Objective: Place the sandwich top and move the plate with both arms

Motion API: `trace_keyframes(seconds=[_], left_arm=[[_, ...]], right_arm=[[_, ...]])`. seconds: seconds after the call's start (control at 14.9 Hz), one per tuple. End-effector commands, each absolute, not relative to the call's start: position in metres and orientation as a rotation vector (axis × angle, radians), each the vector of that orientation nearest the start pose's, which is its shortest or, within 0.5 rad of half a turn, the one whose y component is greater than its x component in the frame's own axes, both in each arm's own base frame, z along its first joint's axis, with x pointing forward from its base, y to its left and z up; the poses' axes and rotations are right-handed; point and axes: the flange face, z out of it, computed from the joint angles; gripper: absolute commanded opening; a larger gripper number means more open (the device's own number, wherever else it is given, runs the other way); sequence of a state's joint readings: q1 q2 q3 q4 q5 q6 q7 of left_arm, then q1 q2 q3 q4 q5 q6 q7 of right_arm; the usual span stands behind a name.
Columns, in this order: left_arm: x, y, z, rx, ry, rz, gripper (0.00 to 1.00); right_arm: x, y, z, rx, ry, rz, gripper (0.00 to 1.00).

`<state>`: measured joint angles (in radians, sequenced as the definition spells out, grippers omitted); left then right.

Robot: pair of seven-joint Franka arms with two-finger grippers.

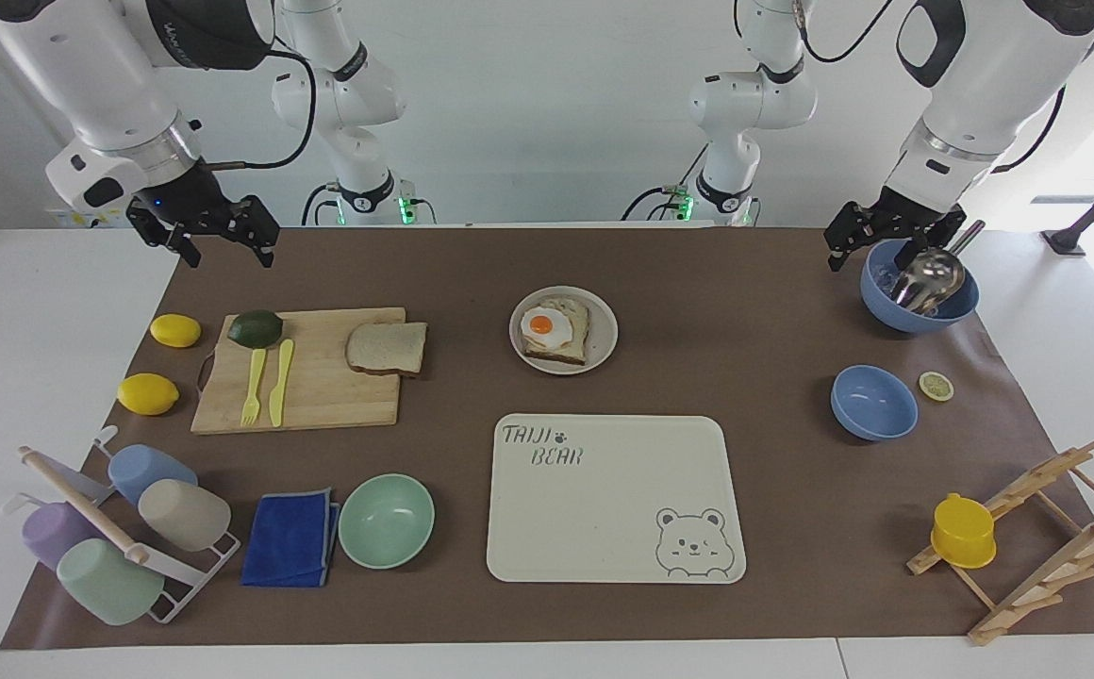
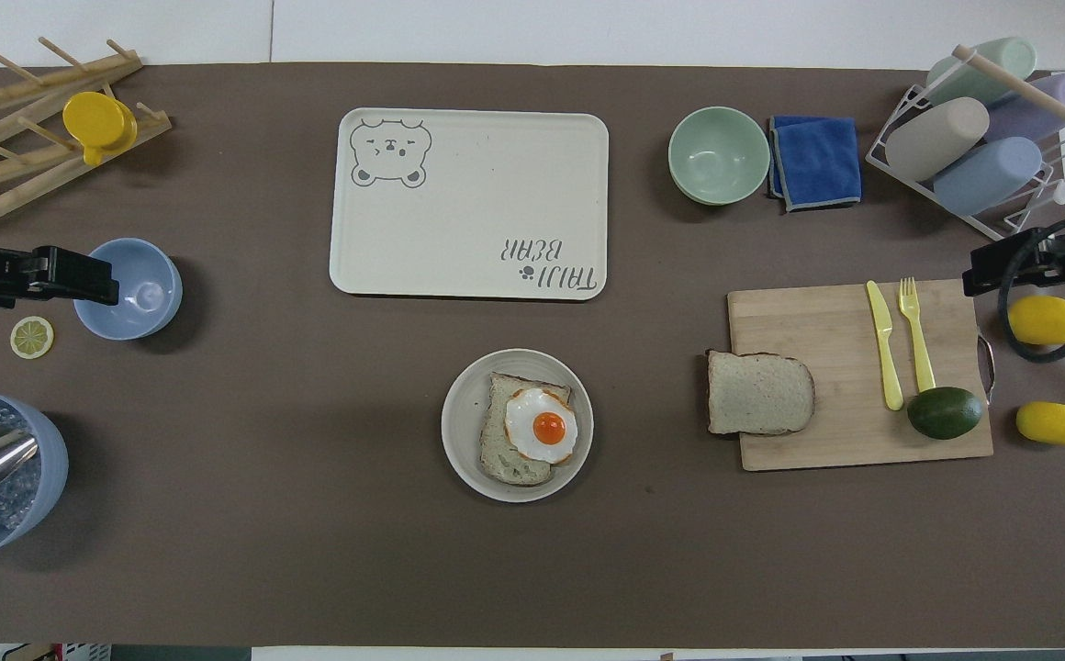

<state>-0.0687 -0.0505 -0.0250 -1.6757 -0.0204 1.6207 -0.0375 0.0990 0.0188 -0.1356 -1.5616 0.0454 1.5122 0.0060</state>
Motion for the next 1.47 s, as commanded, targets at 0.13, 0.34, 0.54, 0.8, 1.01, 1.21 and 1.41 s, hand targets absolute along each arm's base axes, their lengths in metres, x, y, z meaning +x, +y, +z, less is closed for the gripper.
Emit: trace_keyframes(seconds=[0.13,0.34,0.54,0.8,1.01,1.21,1.41], left_arm=[[0.541,-0.054,0.611,-3.152,0.072,-0.016,1.00],[0.541,-0.056,0.610,-3.152,0.076,-0.011,1.00],[0.539,-0.064,0.607,-3.172,0.058,-0.008,1.00],[0.530,-0.087,0.584,-3.189,0.089,0.039,1.00],[0.527,-0.094,0.553,-3.205,0.096,0.023,1.00],[0.524,-0.094,0.549,-3.206,0.096,0.009,1.00],[0.524,-0.094,0.549,-3.206,0.096,0.006,1.00]], right_arm=[[0.560,0.073,0.586,-3.021,-0.013,0.054,1.00],[0.564,0.167,0.546,-3.134,0.041,0.082,1.00],[0.552,0.226,0.479,-3.326,0.011,0.125,1.00],[0.526,0.225,0.354,-3.496,-0.037,0.175,1.00],[0.510,0.245,0.318,-3.604,-0.110,0.240,1.00],[0.498,0.238,0.294,-3.619,-0.108,0.272,1.00],[0.493,0.233,0.287,-3.665,-0.175,0.295,1.00]])
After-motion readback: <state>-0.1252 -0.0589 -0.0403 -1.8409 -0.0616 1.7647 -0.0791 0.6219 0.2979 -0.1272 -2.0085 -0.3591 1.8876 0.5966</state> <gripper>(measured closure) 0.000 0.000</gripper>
